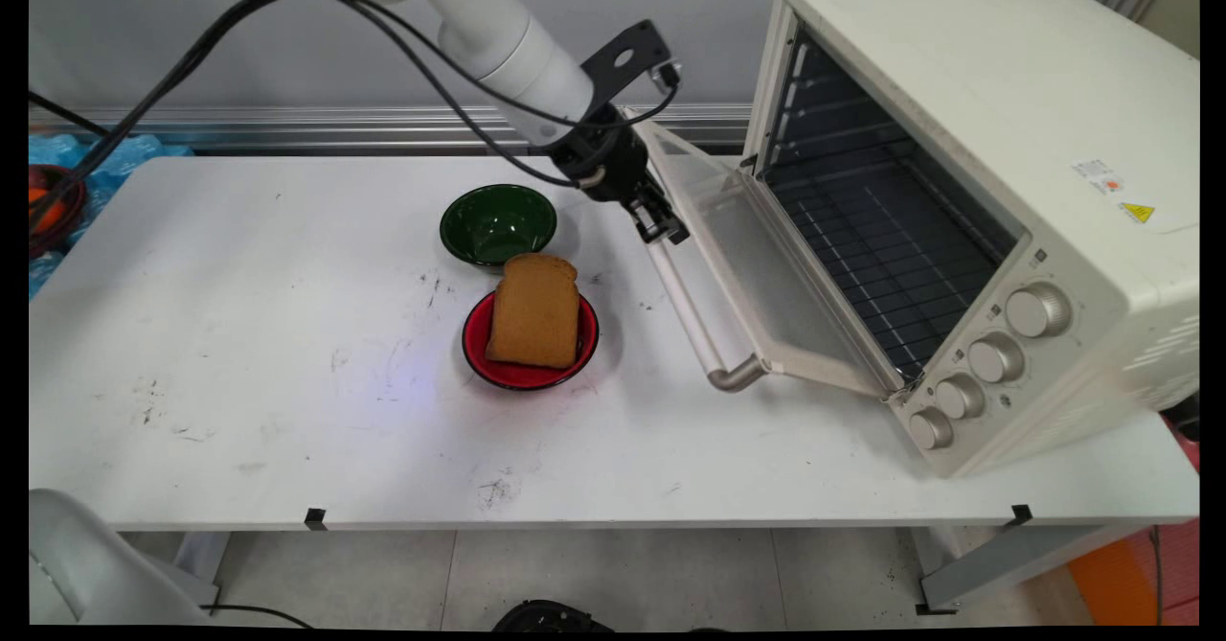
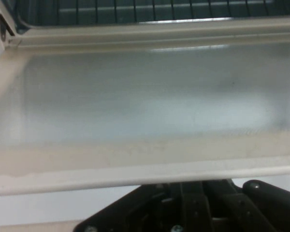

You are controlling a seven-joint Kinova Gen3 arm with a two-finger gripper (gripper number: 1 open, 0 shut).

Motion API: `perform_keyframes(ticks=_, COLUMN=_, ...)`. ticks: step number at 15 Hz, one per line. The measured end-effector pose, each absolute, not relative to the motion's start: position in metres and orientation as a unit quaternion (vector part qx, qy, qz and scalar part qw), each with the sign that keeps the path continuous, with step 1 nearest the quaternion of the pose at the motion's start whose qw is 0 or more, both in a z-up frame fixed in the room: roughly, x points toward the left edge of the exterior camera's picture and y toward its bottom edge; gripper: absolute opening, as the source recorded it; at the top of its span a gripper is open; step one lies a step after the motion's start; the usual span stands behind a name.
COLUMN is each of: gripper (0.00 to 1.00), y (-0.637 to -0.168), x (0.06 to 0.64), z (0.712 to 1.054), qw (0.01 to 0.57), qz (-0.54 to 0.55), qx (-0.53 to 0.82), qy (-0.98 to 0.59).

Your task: Open the oven

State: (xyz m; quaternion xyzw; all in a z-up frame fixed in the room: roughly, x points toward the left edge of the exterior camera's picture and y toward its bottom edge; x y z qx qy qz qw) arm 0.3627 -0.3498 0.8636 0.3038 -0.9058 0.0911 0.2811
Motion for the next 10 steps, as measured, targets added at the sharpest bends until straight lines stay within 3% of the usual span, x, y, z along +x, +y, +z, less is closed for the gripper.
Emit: perform_keyframes(ticks=10, gripper=0.0, y=-0.329, x=0.402, z=0.839, qw=0.294, qz=0.093, qx=0.306, qy=-0.901)
